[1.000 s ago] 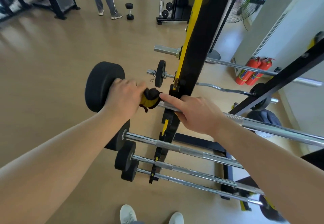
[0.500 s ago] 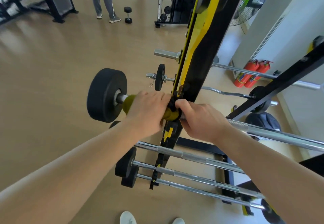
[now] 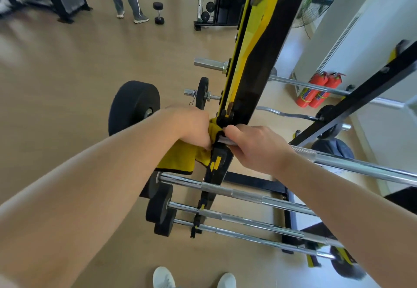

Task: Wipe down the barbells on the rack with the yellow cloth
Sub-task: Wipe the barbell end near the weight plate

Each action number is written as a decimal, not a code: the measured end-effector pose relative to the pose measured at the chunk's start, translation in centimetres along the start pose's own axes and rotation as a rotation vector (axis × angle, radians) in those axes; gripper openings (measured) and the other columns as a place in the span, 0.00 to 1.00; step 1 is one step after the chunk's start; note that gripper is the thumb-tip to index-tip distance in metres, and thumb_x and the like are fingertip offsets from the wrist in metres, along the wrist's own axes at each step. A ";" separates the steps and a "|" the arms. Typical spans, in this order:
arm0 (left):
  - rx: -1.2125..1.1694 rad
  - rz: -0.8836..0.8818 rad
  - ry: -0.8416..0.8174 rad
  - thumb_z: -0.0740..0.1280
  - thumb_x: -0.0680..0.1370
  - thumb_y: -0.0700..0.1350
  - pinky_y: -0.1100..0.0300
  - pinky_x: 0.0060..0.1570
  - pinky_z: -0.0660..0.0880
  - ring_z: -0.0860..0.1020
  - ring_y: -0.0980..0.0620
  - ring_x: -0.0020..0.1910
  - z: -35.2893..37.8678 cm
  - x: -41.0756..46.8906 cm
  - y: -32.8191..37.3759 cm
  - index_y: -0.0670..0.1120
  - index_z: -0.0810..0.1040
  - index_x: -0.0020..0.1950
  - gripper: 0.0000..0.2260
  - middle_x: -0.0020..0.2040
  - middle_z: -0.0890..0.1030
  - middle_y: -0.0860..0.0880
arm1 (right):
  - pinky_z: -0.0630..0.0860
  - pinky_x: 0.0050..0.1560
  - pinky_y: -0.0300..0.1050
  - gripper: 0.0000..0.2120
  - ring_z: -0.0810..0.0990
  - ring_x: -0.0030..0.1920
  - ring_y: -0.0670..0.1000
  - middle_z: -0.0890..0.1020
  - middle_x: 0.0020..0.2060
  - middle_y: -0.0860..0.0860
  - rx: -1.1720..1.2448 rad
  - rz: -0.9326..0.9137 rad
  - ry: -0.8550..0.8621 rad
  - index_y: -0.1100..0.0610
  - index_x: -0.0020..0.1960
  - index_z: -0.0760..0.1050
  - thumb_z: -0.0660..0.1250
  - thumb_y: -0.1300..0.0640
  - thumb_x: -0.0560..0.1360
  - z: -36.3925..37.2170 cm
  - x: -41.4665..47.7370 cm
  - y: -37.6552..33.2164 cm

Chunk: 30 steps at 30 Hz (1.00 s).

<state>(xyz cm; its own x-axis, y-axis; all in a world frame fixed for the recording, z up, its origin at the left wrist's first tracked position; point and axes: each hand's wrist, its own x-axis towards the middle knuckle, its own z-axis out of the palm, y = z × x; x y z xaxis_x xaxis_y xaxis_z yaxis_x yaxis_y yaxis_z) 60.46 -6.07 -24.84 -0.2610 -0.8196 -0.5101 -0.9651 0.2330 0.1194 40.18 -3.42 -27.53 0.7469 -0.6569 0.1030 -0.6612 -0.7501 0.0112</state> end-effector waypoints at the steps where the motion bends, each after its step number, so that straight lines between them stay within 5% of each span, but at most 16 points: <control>1: 0.006 0.006 0.033 0.67 0.72 0.62 0.50 0.44 0.80 0.80 0.49 0.38 0.1 -0.2 -0.1 0.52 0.78 0.44 0.14 0.38 0.81 0.50 | 0.78 0.33 0.54 0.09 0.76 0.35 0.55 0.76 0.41 0.52 0.002 -0.006 -0.002 0.51 0.57 0.64 0.62 0.53 0.81 0.0 0.0 0.0; 4: 0.139 0.031 0.493 0.65 0.75 0.57 0.53 0.42 0.79 0.78 0.52 0.38 2.9 -2.3 0.0 0.52 0.76 0.49 0.10 0.38 0.78 0.54 | 0.80 0.36 0.53 0.10 0.79 0.38 0.55 0.78 0.45 0.51 0.023 -0.010 -0.001 0.51 0.61 0.67 0.61 0.52 0.81 0.0 -0.3 -0.1; 6: 0.163 0.007 0.717 0.67 0.77 0.53 0.51 0.55 0.73 0.77 0.51 0.48 5.6 -3.1 0.7 0.52 0.73 0.60 0.14 0.47 0.78 0.53 | 0.81 0.39 0.52 0.12 0.80 0.41 0.54 0.79 0.47 0.50 0.044 0.009 -0.003 0.49 0.63 0.68 0.62 0.51 0.81 -0.2 -0.6 -0.3; 9: 0.126 -0.098 0.742 0.68 0.77 0.49 0.41 0.72 0.55 0.69 0.46 0.67 7.5 -3.2 1.2 0.52 0.63 0.74 0.28 0.64 0.74 0.49 | 0.81 0.44 0.50 0.14 0.80 0.45 0.51 0.79 0.49 0.48 0.088 0.040 -0.028 0.46 0.65 0.66 0.63 0.52 0.81 -0.8 -0.6 -0.5; 12: 0.086 -0.074 0.727 0.67 0.78 0.47 0.36 0.74 0.47 0.62 0.44 0.74 7.8 -3.9 0.4 0.52 0.57 0.79 0.32 0.72 0.69 0.48 | 0.79 0.49 0.48 0.15 0.78 0.48 0.49 0.79 0.50 0.46 0.211 0.081 -0.024 0.45 0.67 0.70 0.62 0.53 0.82 -1.4 -0.5 -0.5; 15: 0.048 0.036 0.818 0.66 0.77 0.44 0.34 0.73 0.55 0.65 0.44 0.74 8.2 -5.7 -0.4 0.50 0.64 0.77 0.28 0.72 0.72 0.47 | 0.76 0.50 0.49 0.13 0.76 0.49 0.49 0.80 0.50 0.48 0.225 0.068 0.040 0.49 0.65 0.77 0.60 0.53 0.83 -1.6 -0.4 -0.9; 18: -0.111 0.101 0.958 0.64 0.75 0.41 0.45 0.65 0.72 0.76 0.47 0.64 8.6 -7.7 -1.3 0.47 0.73 0.72 0.24 0.65 0.79 0.48 | 0.74 0.53 0.53 0.18 0.75 0.52 0.51 0.78 0.52 0.49 0.086 0.078 0.035 0.46 0.65 0.76 0.52 0.46 0.83 -1.9 -0.8 -1.9; 22: -0.319 0.086 1.004 0.68 0.75 0.38 0.53 0.54 0.79 0.79 0.49 0.56 8.4 -9.6 -2.3 0.47 0.73 0.72 0.24 0.61 0.80 0.48 | 0.67 0.59 0.53 0.22 0.69 0.57 0.50 0.73 0.56 0.48 0.079 0.106 0.067 0.43 0.64 0.76 0.46 0.40 0.83 -3.7 0.1 -4.6; 25: -0.485 0.100 0.998 0.69 0.76 0.41 0.55 0.56 0.79 0.78 0.53 0.56 8.3 -10.8 -2.8 0.48 0.73 0.71 0.23 0.60 0.80 0.50 | 0.71 0.56 0.49 0.20 0.71 0.50 0.44 0.75 0.49 0.42 0.187 0.081 0.051 0.45 0.60 0.74 0.52 0.35 0.80 -4.7 2.0 -7.4; 30: -0.721 0.121 0.880 0.75 0.73 0.48 0.68 0.55 0.74 0.74 0.61 0.58 9.8 -12.9 -3.8 0.51 0.67 0.72 0.30 0.64 0.74 0.56 | 0.73 0.47 0.29 0.24 0.77 0.50 0.36 0.76 0.51 0.34 0.679 0.213 -0.053 0.42 0.68 0.68 0.68 0.37 0.75 -3.9 3.7 -11.8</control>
<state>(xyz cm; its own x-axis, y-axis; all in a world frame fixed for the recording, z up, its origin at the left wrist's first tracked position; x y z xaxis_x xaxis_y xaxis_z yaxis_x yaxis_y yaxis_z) 67.67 8.72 -27.04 -0.0032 -0.9607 0.2776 -0.6458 0.2140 0.7329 50.53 3.29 -23.39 0.6204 -0.7841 -0.0149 -0.6164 -0.4759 -0.6273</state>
